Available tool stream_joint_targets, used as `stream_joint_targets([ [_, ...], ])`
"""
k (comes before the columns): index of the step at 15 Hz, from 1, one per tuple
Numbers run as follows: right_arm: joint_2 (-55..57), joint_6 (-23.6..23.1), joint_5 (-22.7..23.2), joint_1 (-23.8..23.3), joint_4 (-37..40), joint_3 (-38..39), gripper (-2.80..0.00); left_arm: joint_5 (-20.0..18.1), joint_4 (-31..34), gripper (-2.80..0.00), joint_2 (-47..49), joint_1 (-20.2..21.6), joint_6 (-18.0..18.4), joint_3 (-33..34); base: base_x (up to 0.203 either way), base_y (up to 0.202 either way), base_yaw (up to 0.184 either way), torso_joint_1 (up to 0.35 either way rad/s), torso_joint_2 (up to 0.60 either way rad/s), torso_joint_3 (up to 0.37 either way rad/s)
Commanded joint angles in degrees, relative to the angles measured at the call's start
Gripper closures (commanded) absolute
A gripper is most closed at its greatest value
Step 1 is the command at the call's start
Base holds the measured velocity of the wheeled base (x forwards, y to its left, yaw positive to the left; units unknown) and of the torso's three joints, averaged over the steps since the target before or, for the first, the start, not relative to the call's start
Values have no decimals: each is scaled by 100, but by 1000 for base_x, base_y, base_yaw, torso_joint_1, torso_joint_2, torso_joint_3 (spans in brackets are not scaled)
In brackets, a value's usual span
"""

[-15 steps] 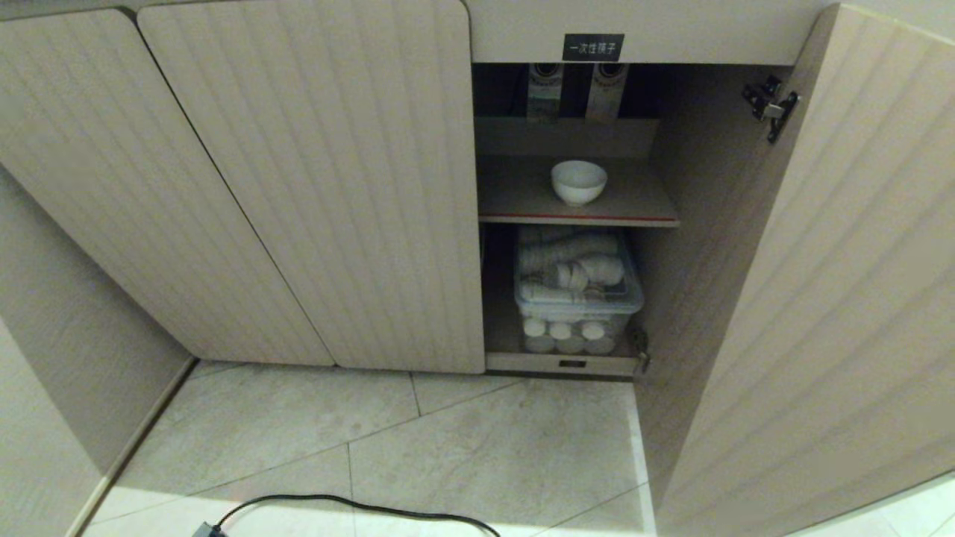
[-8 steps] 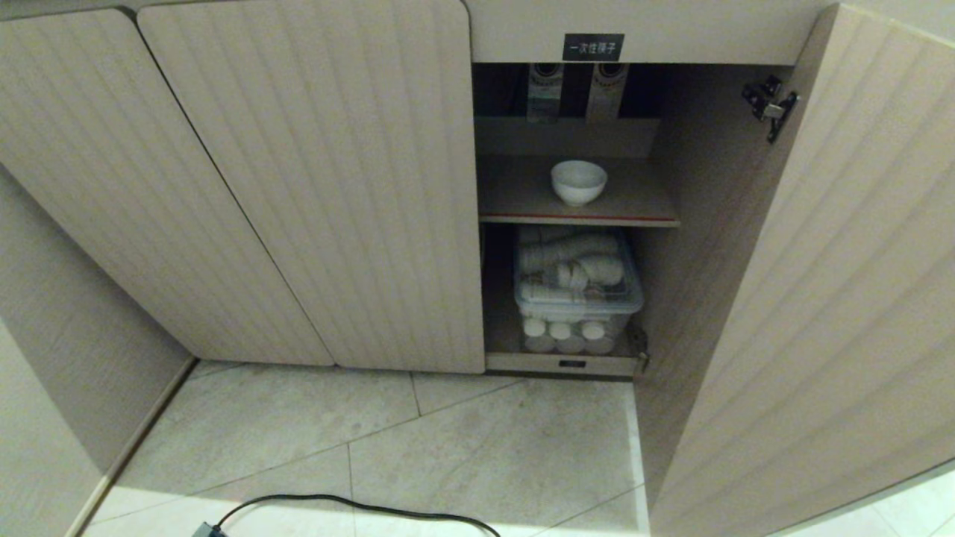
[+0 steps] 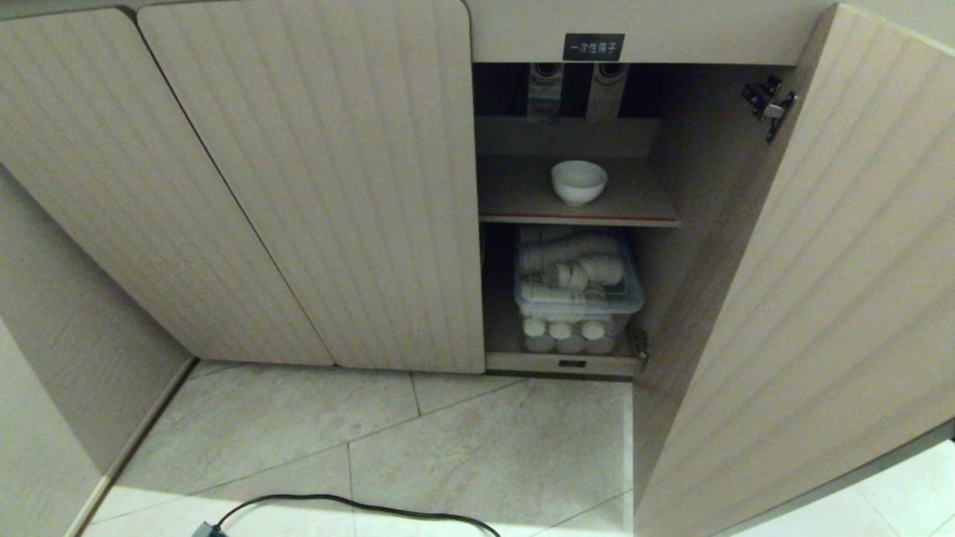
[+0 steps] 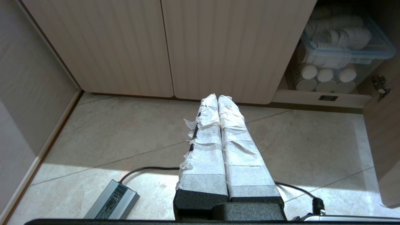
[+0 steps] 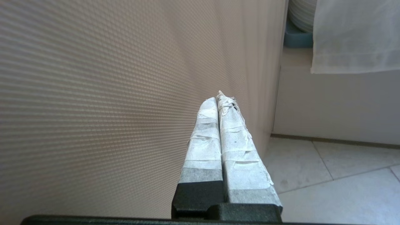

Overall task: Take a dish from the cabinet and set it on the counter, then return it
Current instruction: Close the cabinet door

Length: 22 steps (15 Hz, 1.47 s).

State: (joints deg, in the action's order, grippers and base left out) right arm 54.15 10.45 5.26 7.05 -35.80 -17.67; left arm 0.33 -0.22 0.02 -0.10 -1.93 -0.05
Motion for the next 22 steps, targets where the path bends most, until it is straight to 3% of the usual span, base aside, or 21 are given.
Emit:
stream_joint_targets([
  [1, 289, 1, 11, 95, -24, -175, 0, 2, -4, 0, -2, 1, -9, -4, 0, 0, 0, 0, 0, 0],
  [22, 875, -649, -6, 881, 49, -914, 0, -1, -4, 0, -2, 1, -3, -4, 0, 0, 0, 0, 0, 0],
])
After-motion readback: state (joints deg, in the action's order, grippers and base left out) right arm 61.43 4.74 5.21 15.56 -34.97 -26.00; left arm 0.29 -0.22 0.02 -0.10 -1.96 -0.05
